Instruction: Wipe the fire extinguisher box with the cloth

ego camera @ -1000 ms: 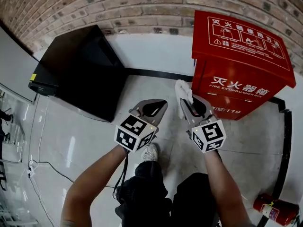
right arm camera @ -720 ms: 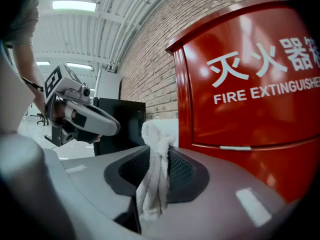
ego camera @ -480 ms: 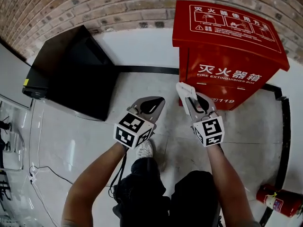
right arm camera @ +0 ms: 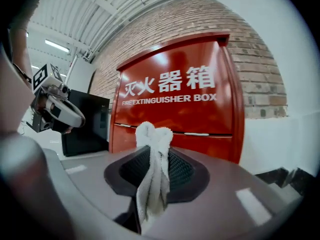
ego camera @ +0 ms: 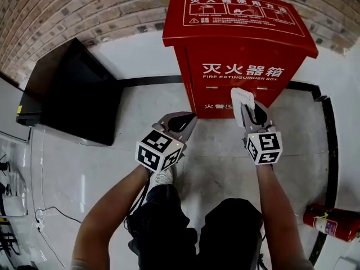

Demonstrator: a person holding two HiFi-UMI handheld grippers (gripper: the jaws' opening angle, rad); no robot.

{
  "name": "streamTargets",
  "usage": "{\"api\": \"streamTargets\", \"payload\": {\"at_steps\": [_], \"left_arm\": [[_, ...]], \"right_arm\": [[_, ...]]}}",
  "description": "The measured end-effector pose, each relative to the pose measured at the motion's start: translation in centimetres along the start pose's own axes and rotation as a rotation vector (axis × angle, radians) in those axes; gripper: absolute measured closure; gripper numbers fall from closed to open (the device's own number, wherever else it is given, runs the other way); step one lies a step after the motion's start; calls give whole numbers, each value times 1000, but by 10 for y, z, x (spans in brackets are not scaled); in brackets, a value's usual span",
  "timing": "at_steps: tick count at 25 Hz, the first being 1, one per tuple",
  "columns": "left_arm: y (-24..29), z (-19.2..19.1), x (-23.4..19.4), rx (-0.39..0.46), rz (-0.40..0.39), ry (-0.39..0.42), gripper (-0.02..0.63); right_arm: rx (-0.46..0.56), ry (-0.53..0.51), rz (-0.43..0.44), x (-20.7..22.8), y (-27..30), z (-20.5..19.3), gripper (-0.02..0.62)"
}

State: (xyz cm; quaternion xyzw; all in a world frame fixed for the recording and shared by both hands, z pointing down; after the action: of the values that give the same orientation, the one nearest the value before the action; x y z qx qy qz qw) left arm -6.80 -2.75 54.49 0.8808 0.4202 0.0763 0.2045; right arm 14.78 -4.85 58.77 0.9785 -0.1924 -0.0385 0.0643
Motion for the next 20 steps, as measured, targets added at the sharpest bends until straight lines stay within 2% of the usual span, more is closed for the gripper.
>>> {"api": "streamTargets", "payload": {"at_steps": [5, 12, 15, 20], "left_arm": [[21, 6, 19, -7, -56, -4, 605], [59, 3, 39, -36, -100, 38, 604], [66, -9, 48, -69, -137, 63, 604], [65, -31, 49, -95, -161, 48, 605]], "right_arm": [[-14, 26, -112, 52, -30, -5, 483], [-42, 100, -259, 108, -67, -24, 483], [-66, 152, -299, 122, -79, -40, 483], [-86, 255, -329, 123, -76, -79, 483]]}}
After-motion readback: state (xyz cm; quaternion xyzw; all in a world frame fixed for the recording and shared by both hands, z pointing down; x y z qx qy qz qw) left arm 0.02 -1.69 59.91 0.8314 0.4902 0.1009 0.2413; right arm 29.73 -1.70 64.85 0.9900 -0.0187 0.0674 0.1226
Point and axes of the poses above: the fingertips, and each gripper's own axes: y forward along the fingers, x to its right, z out of its top, the point moved 5 cm from there along -y, backward along the fingers, and after that the axes turned 2 degrees about z, right-handed, at the moved point
